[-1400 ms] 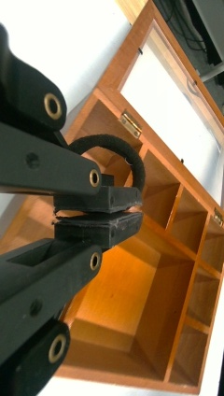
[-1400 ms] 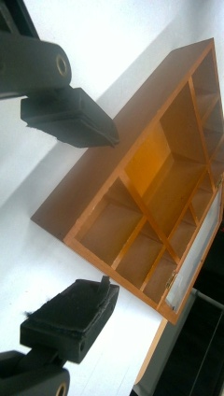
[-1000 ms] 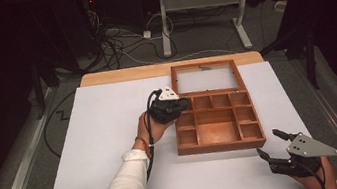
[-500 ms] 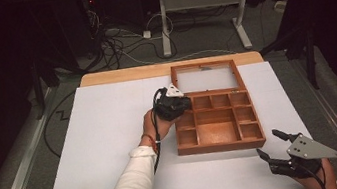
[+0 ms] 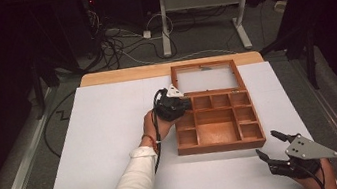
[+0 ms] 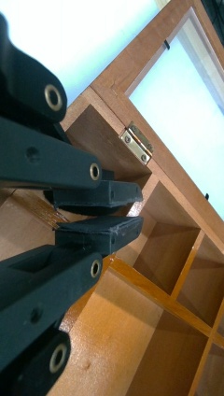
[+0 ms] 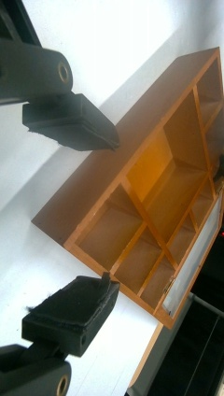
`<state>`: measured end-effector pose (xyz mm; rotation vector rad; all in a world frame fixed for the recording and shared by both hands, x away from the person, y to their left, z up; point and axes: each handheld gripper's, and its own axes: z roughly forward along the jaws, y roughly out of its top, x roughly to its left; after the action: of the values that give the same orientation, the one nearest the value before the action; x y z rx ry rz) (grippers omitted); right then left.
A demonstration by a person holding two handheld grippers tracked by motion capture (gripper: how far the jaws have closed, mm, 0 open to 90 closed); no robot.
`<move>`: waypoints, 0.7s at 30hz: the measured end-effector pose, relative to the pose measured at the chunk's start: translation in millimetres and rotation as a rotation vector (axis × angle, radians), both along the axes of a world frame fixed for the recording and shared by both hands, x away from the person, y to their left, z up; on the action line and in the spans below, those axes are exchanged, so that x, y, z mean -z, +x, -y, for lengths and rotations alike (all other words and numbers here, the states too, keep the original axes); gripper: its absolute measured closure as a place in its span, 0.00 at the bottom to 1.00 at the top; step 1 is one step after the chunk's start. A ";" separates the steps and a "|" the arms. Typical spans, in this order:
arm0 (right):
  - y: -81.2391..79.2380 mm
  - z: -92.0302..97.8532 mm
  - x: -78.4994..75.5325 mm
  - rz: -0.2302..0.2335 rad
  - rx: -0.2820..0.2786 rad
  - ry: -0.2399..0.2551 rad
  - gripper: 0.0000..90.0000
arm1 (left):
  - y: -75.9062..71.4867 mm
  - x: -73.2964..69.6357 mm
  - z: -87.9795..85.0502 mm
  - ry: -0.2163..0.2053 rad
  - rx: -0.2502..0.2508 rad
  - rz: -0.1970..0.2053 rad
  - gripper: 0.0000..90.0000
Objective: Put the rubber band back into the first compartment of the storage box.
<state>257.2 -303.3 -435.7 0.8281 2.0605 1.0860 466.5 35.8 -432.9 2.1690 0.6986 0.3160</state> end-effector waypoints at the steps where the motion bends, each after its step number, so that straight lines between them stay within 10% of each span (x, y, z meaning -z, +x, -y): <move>1: 0.0 0.0 0.0 0.000 0.000 0.001 0.30 | -0.4 -0.6 -0.3 -0.003 0.002 0.001 0.87; 21: 0.3 -0.6 0.7 -0.010 0.004 0.003 0.30 | -0.7 -3.6 -2.9 0.039 -0.063 0.054 0.65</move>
<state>257.4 -302.8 -436.4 0.8403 2.0648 1.0853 465.7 38.7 -429.3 2.1703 0.7369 0.4234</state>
